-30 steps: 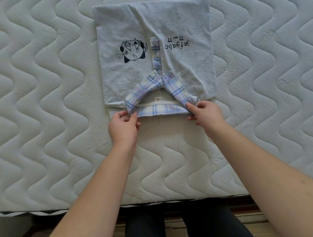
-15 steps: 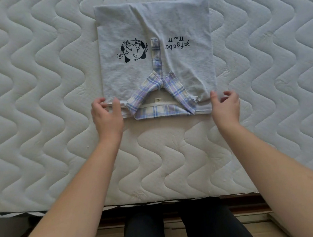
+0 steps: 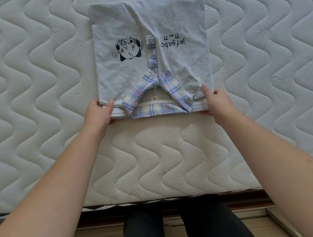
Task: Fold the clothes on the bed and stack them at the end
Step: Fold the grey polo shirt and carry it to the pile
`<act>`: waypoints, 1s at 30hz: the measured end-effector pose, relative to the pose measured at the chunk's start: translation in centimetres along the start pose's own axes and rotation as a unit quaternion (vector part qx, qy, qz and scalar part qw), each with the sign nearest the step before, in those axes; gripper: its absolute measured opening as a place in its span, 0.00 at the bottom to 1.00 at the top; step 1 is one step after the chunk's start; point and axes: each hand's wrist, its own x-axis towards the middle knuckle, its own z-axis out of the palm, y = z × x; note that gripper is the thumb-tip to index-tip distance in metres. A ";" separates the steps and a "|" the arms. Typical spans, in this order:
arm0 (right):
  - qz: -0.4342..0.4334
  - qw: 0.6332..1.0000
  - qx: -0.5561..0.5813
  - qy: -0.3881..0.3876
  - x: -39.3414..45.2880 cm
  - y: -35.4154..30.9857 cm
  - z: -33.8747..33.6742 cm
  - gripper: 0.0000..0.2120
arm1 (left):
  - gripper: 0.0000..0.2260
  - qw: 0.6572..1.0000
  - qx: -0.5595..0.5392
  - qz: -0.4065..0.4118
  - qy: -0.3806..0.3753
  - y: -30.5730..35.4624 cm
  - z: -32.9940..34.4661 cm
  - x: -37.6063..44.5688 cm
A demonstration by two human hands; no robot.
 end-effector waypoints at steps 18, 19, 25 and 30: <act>-0.075 0.982 -0.139 0.103 3.2 1.8 -5.1 0.14 | 0.14 0.991 -0.039 -0.086 -0.090 -2.1 3.7 -5.7; -0.075 0.982 -0.133 0.110 3.5 1.8 -5.8 0.13 | 0.13 0.988 -0.052 -0.099 -0.108 -2.3 4.4 -6.7; -0.078 0.983 -0.100 0.130 4.2 2.8 -10.5 0.08 | 0.10 0.966 -0.083 -0.146 -0.199 -3.0 8.9 -13.3; -0.082 0.985 -0.071 0.133 4.6 4.6 -14.8 0.08 | 0.07 0.947 -0.067 -0.204 -0.241 -3.3 12.7 -18.5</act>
